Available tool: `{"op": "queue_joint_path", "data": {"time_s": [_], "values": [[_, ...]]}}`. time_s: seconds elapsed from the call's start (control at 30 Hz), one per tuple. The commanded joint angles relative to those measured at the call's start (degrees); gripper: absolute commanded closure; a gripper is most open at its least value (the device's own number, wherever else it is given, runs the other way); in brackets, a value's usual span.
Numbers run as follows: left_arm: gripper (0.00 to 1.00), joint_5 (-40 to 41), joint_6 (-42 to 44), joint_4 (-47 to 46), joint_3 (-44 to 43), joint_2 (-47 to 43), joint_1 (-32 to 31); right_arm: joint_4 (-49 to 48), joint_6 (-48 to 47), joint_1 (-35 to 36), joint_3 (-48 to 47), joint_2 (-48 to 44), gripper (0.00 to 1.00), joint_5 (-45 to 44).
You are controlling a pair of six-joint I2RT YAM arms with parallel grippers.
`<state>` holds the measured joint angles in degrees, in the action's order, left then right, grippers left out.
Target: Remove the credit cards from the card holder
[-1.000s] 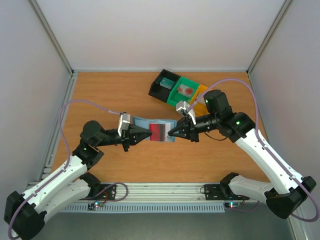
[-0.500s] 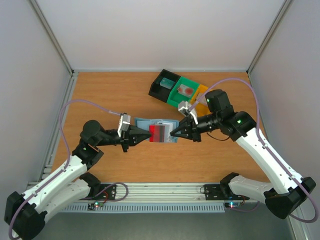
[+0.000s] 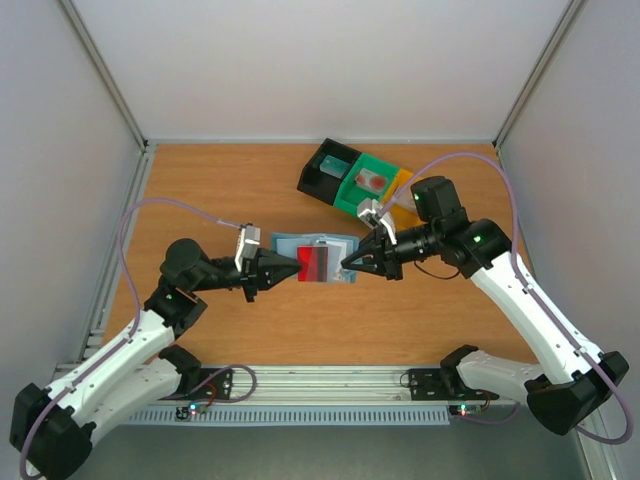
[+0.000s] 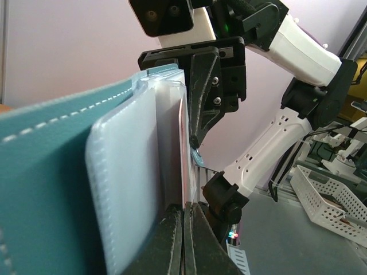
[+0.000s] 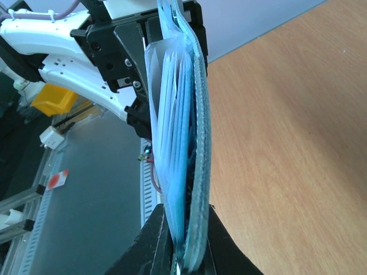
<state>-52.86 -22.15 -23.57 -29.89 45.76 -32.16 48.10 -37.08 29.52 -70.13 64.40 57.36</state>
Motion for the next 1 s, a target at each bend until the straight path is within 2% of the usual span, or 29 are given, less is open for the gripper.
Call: {"op": "queue_joint_path", "data": {"time_s": [0.0, 0.13, 0.3, 0.4, 0.47, 0.63, 0.77, 0.87, 0.9, 0.97], "values": [[1.0, 2.0, 0.4, 1.1, -1.4, -1.3, 1.2, 1.9, -2.4, -1.3, -0.3, -1.6, 0.99, -1.8], [1.0, 3.6, 1.4, 3.3, -1.7, -1.7, 4.8, 2.8, -0.5, -2.8, 0.6, -1.3, 0.99, -4.6], [1.0, 3.5, 6.4, 11.0, -2.9, -3.8, 10.6, 2.7, 2.8, -5.8, 3.8, -0.8, 0.99, -7.2], [1.0, 3.4, 11.9, 15.6, -3.4, -6.0, 12.2, 1.4, 5.9, -6.6, 5.9, 1.1, 0.99, -6.6], [1.0, 2.2, 19.5, 18.2, -4.1, -8.0, 12.2, 0.8, 8.0, -6.7, 7.2, 3.0, 0.99, -6.6], [1.0, 2.7, 44.9, 26.8, -6.4, -11.2, 12.2, -2.1, 15.9, -6.7, 10.6, 9.7, 0.99, -5.7], [1.0, -1.2, 68.8, 30.3, -6.2, -14.1, 11.9, -4.7, 19.5, -6.7, 14.0, 15.5, 0.99, -3.8], [1.0, -1.8, 93.9, 31.5, -3.6, -17.3, 10.6, -6.3, 20.6, -6.7, 16.1, 18.7, 0.99, -3.2], [1.0, -1.7, 107.3, 29.4, -1.3, -18.3, 10.3, -6.9, 20.8, -6.7, 16.9, 19.6, 0.99, -3.0], [1.0, -3.0, 124.6, 19.8, 4.1, -19.0, 10.2, -7.4, 20.9, -6.7, 17.9, 21.9, 0.99, -2.7]]}}
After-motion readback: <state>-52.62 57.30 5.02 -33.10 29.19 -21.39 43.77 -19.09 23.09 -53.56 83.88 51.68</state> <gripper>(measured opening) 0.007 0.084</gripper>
